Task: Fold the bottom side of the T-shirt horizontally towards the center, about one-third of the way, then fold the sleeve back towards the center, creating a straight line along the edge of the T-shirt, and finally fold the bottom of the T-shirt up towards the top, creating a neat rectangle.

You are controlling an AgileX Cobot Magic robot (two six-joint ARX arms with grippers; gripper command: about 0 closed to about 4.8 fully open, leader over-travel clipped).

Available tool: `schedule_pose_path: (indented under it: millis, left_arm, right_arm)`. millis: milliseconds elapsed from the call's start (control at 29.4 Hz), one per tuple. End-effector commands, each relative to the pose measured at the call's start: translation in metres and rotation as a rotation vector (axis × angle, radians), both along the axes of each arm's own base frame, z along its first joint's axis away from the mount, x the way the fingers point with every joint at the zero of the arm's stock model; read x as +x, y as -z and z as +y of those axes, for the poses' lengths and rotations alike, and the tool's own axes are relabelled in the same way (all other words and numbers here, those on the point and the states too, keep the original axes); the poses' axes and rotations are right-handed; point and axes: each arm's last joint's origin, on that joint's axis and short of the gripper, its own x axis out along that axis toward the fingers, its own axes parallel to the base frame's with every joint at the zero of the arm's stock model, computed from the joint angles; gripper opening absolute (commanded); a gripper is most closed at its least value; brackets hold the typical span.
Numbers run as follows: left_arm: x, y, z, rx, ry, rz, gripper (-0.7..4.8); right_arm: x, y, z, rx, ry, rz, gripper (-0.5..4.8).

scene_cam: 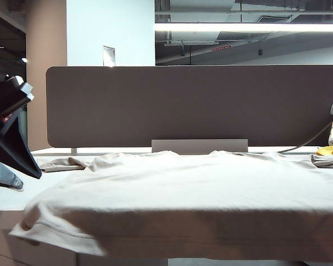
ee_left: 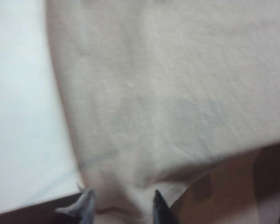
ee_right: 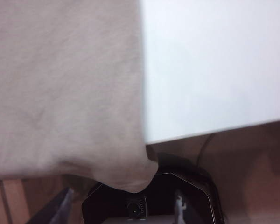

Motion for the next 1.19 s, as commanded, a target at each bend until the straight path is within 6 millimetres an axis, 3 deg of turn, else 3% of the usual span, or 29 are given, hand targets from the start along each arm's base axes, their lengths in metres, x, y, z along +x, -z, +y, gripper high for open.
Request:
schedule_pose_path:
  millis: [34, 136, 307, 715, 920, 1192]
  left_arm:
    - [-0.001, -0.001, -0.002, -0.055, 0.052, 0.033, 1.58]
    - [-0.003, 0.001, -0.002, -0.058, 0.062, 0.06, 1.6]
    - [-0.007, 0.004, -0.001, -0.056, 0.071, 0.11, 2.77]
    - [-0.006, 0.005, -0.001, -0.047, 0.066, 0.112, 2.84]
    - [0.0, 0.018, -0.003, -0.029, 0.06, 0.164, 3.77]
    - [0.007, 0.025, -0.006, -0.055, 0.07, 0.168, 3.77]
  right_arm:
    - [0.001, -0.001, 0.0, 0.003, -0.001, -0.013, 2.84]
    - [0.001, -0.001, 0.0, 0.011, -0.005, -0.008, 2.84]
    - [-0.003, 0.004, 0.001, 0.023, -0.009, 0.032, 2.84]
    - [-0.016, 0.029, 0.003, 0.069, -0.014, 0.06, 2.84]
    - [-0.014, 0.029, 0.004, 0.081, -0.019, 0.025, 2.84]
    - [-0.008, 0.032, 0.003, 0.084, -0.023, 0.005, 2.84]
